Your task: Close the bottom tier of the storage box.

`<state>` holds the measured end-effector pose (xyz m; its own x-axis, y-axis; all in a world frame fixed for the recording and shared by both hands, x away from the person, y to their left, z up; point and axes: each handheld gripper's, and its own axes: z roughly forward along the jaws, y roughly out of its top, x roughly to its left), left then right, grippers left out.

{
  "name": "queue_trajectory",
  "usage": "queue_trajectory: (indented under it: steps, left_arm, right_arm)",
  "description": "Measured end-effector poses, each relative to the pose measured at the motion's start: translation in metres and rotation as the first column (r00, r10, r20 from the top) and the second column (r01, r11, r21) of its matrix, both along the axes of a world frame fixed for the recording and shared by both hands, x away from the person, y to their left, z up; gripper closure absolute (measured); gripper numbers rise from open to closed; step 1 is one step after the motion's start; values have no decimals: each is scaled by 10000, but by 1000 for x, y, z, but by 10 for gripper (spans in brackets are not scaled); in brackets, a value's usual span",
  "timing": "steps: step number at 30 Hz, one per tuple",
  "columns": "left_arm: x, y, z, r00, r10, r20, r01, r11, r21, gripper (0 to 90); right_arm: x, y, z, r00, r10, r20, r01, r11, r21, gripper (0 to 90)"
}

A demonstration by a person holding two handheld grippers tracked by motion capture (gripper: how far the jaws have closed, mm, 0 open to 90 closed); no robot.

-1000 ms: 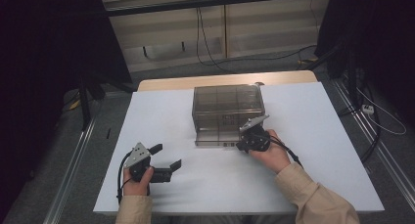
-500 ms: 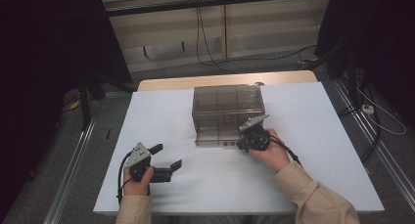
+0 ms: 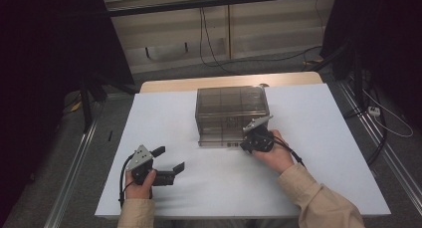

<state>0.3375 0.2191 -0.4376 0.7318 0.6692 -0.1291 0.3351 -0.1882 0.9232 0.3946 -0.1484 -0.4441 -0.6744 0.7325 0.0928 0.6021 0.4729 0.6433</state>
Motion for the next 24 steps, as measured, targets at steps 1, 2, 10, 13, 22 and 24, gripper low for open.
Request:
queue_trajectory:
  steps: [1, 2, 10, 13, 22, 24]
  left_arm:
    - [0, 0, 0, 10000, 9, -4, -9, 10000, 5, 31]
    - [0, 0, 0, 10000, 3, -4, -3, 10000, 10, 31]
    - [0, 0, 0, 10000, -15, -3, 15, 10000, 10, 31]
    - [0, 0, 0, 10000, -8, -11, 8, 10000, 14, 31]
    - [0, 0, 0, 10000, -6, -4, 6, 10000, 27, 31]
    - [0, 0, 0, 10000, -17, 3, 17, 10000, 25, 31]
  right_arm:
    - [0, 0, 0, 10000, 1, 6, -1, 10000, -3, 900]
    - [0, 0, 0, 10000, 16, 14, -16, 10000, -12, 900]
    - [2, 0, -1, 9999, -105, -6, 105, 9999, -20, 900]
    - [3, -1, -1, 9999, -128, 29, 128, 9999, -7, 900]
    - [4, -1, -1, 9999, -163, 54, 163, 9999, -57, 900]
    - [5, -1, -1, 9998, -168, 76, 169, 9998, -91, 900]
